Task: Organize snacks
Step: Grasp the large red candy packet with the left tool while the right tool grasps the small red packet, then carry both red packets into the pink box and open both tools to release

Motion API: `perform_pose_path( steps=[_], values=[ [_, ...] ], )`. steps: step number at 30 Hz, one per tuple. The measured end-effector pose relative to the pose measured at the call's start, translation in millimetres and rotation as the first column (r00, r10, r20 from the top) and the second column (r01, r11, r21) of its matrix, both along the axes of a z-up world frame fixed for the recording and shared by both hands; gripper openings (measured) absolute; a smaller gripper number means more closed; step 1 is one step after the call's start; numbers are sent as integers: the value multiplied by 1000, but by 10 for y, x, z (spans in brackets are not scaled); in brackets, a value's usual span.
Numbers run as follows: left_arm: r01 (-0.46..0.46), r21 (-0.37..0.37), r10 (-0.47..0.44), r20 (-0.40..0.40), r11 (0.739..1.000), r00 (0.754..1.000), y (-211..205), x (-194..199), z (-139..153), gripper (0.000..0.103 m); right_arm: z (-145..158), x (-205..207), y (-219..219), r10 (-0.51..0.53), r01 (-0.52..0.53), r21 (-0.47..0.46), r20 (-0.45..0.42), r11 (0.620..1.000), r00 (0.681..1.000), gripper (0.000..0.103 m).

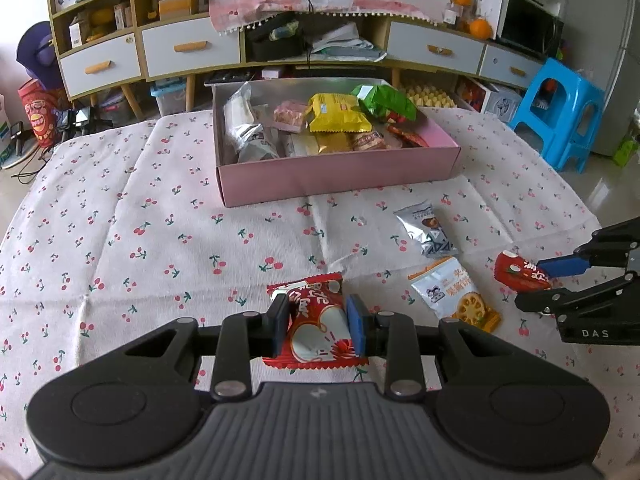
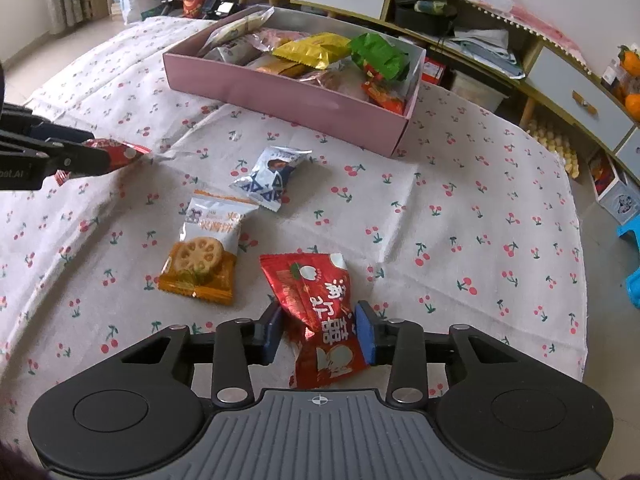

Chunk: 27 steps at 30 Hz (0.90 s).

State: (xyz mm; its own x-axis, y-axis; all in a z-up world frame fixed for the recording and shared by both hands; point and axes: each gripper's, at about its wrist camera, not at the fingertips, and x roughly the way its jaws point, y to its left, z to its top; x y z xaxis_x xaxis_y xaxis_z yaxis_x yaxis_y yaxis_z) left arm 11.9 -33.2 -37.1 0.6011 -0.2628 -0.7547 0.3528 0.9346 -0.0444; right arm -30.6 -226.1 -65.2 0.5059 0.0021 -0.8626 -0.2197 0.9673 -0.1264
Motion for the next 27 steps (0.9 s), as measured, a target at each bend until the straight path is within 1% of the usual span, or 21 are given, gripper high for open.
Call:
perform_pose_path(
  steps=[10, 15, 17, 22, 24, 27],
  values=[
    [0, -47, 0, 15, 999, 1000, 10, -2, 126, 28, 134, 46, -12, -65, 66, 77, -8, 995, 998, 35],
    [-2, -91, 4, 20, 996, 1000, 18, 28, 237, 28, 199, 63, -12, -88, 89, 129, -10, 988, 996, 35],
    [-7, -110, 10, 28, 994, 1000, 17, 77, 303, 28, 231, 77, -2, -89, 89, 148, -5, 985, 996, 35],
    [-16, -152, 29, 87, 988, 996, -3, 274, 499, 28, 292, 148, 19, -100, 98, 171, 8, 980, 995, 35],
    [-20, -166, 39, 109, 986, 993, -14, 388, 548, 28, 306, 185, 24, -103, 99, 180, 11, 979, 995, 35],
    [-23, -192, 47, 122, 981, 991, -41, 565, 547, 28, 325, 237, 24, -110, 105, 187, 15, 977, 994, 35]
  ],
)
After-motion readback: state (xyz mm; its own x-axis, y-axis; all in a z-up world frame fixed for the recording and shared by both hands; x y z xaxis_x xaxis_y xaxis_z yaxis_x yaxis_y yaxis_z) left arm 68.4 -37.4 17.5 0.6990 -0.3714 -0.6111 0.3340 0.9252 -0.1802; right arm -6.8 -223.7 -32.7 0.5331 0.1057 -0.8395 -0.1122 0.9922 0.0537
